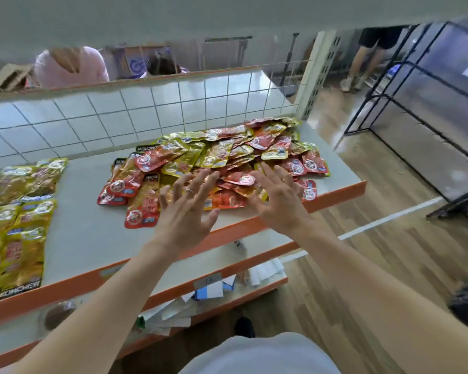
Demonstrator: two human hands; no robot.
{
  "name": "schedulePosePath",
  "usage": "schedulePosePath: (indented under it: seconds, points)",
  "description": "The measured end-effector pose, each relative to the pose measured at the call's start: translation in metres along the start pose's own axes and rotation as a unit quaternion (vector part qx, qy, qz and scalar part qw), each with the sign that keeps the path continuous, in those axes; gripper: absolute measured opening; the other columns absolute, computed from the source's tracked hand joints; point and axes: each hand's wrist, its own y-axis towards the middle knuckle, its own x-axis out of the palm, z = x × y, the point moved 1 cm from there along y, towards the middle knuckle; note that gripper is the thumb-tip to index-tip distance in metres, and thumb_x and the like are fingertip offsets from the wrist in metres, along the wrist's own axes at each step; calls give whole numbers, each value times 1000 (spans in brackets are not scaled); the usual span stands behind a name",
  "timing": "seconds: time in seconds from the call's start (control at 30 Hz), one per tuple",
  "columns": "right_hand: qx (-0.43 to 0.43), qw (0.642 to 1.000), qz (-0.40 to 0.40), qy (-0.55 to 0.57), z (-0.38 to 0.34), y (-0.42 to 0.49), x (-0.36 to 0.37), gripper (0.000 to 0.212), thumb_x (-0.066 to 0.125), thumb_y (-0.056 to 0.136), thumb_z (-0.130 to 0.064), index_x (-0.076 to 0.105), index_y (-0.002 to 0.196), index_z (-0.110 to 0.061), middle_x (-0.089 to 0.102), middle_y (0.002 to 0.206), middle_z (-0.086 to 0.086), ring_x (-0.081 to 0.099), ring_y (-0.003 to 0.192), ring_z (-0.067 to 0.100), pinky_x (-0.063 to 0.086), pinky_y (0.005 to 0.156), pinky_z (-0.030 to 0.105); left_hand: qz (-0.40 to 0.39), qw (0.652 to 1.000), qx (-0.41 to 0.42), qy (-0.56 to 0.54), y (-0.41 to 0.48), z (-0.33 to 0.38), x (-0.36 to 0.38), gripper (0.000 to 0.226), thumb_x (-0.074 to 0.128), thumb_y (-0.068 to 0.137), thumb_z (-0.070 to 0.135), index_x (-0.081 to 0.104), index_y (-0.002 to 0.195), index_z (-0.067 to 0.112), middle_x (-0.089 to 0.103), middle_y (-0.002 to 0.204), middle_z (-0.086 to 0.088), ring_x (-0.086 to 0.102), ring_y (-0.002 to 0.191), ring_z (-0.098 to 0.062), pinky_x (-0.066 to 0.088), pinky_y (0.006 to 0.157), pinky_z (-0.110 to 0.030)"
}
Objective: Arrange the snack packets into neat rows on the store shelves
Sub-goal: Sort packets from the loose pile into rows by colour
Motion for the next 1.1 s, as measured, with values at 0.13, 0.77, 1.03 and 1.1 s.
schedulePosePath:
  seconds: [0.13, 0.77, 1.03, 1.1]
  points:
    - [27, 1000, 9, -4, 50, 6, -19, 56, 59, 95, -38, 44, 148, -31, 26, 163, -7, 10, 151, 14, 13, 115, 50, 6, 999, 34, 35, 26, 35, 16, 85, 68, 85, 46, 21, 155, 40, 23, 163, 13, 22, 145, -23, 23, 107, -54]
    - [49, 989, -123, -62, 90, 73, -39, 65, 65, 89, -35, 41, 148, -19, 38, 152, 0, 24, 138, 26, 25, 103, 47, 59, 980, -166, -95, 71, 19, 10, 60, 26, 92, 53, 44, 140, 21, 48, 144, 1, 28, 135, -17, 18, 101, -42]
    - [-130, 978, -114, -120, 100, 74, -41, 53, 56, 92, -52, 56, 137, -23, 50, 125, 1, 36, 126, 24, 38, 104, 50, 9, 965, -256, 58, 91, -11, -9, 49, 55, 95, 38, 49, 136, 14, 47, 143, -7, 37, 133, -30, 32, 104, -49]
    - [-153, 980, -90, -92, 106, 71, -43, 54, 54, 92, -56, 62, 130, -19, 54, 120, 1, 42, 120, 23, 45, 98, 48, -21, 962, -258, 91, 95, -15, -12, 54, 56, 93, 41, 49, 138, 13, 46, 144, -7, 40, 133, -31, 37, 102, -48]
